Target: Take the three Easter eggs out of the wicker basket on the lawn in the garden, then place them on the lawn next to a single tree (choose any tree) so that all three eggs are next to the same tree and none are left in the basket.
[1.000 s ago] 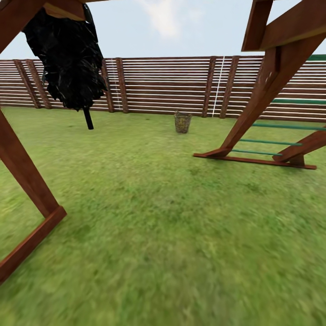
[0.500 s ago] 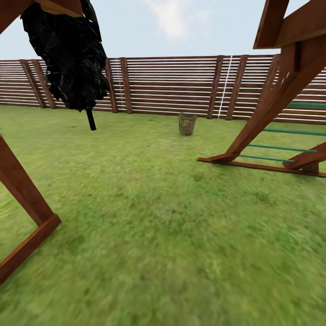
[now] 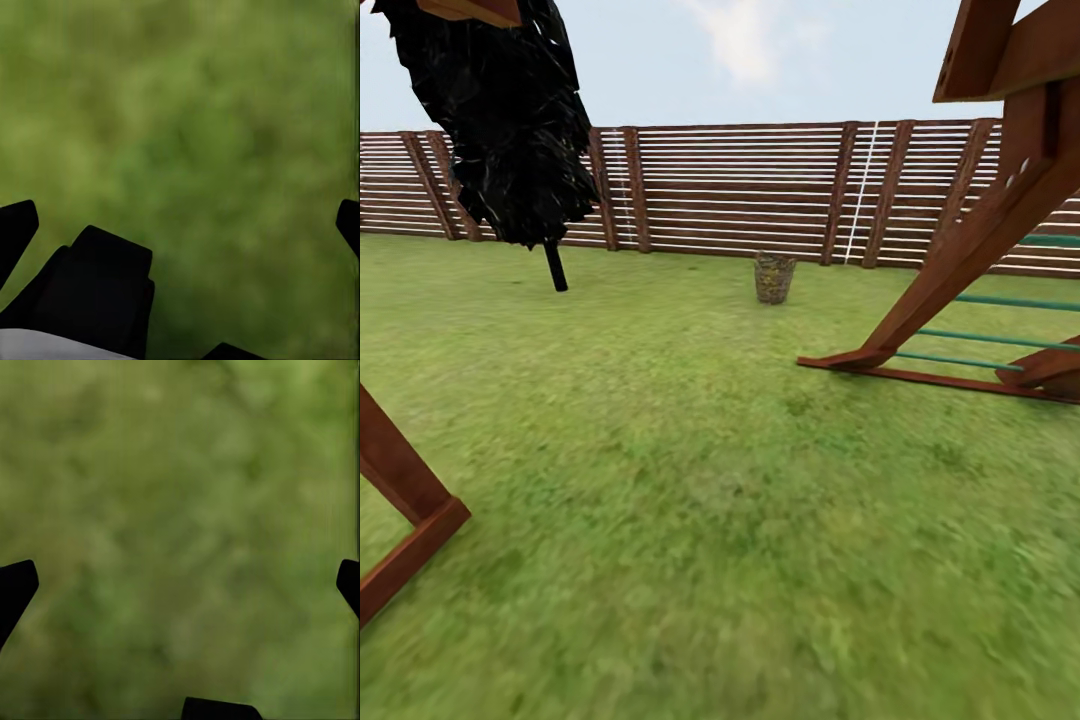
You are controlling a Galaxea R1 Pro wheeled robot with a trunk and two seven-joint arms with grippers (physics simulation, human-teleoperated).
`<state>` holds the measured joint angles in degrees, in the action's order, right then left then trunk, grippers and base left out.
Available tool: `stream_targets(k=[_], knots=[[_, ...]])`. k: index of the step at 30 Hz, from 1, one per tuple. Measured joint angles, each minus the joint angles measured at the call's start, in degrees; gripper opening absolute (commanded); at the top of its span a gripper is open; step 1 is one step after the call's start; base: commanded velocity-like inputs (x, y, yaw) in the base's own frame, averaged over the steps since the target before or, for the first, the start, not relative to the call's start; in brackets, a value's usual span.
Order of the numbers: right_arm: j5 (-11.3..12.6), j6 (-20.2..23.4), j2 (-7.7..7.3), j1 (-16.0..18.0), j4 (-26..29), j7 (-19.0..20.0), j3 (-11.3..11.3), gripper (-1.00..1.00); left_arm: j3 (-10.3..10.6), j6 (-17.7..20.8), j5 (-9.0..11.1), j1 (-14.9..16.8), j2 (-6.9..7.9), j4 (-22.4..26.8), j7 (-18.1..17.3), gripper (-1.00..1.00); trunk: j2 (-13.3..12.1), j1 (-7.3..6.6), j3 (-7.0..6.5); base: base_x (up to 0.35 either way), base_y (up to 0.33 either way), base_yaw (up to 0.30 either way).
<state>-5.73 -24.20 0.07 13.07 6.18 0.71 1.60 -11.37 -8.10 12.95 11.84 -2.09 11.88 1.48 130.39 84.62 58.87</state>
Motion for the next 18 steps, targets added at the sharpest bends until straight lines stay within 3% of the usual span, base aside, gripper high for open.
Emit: stream_targets(k=[18], knots=[[0.0,0.0,0.55,0.0,-0.1,0.0,0.0,1.0,-0.3,0.1,0.2,0.0,0.03,0.2,0.4,1.0,0.0,0.0,0.35,0.314,-0.1,0.088]])
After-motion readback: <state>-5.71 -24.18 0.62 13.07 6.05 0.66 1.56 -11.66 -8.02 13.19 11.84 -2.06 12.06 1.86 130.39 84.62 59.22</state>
